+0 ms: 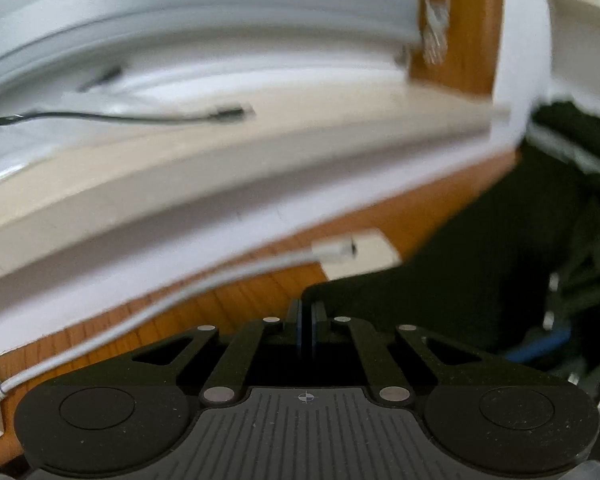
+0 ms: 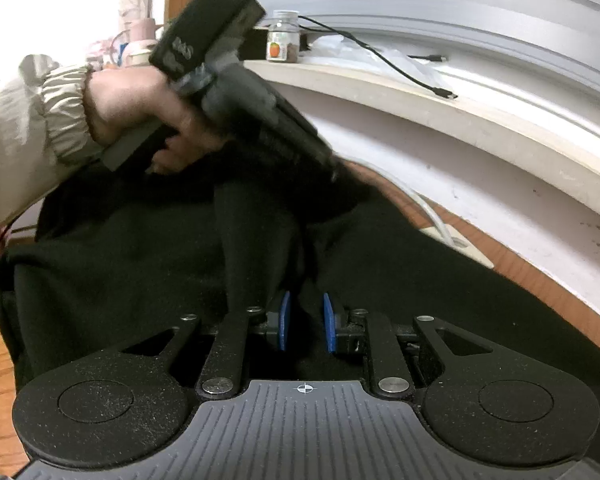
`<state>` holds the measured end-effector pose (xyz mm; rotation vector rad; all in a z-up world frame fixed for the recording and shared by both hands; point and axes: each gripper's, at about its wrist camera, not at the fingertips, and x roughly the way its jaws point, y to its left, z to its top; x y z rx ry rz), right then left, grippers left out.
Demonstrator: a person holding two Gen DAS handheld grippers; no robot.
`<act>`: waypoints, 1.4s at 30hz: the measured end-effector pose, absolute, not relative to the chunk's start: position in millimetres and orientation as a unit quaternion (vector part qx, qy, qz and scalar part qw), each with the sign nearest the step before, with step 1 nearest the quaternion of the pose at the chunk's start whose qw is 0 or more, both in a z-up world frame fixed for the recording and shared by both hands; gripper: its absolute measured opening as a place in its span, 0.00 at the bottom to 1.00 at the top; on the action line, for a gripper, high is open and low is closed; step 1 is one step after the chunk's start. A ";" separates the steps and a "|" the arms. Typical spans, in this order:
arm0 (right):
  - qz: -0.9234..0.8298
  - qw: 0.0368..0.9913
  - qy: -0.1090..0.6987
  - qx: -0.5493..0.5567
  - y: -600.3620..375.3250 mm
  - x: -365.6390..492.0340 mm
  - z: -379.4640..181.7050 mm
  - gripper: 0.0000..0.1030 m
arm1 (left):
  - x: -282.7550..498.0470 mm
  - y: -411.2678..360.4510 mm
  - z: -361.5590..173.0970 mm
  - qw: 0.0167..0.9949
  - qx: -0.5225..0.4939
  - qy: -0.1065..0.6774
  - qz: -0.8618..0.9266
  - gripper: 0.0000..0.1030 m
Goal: Fold clothes
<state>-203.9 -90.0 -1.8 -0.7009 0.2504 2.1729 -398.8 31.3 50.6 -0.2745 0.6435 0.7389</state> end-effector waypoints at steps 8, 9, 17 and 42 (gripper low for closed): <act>0.862 0.414 0.124 -0.265 -85.5 -196.3 -1.0 0.23 | -395.6 34.1 43.2 0.828 -0.081 0.332 0.445 0.01; 0.862 0.414 0.128 -0.264 -84.8 -195.4 -0.9 0.23 | -398.4 35.5 44.0 0.826 -0.084 0.329 0.449 0.01; 0.845 0.463 0.123 -0.239 -94.7 -167.8 14.3 0.28 | -379.6 25.4 49.6 0.865 -0.108 0.328 0.365 0.51; 0.600 0.756 0.147 -0.216 -274.8 122.9 -2.5 0.36 | -398.0 -45.6 50.6 0.876 -0.093 0.283 0.379 0.35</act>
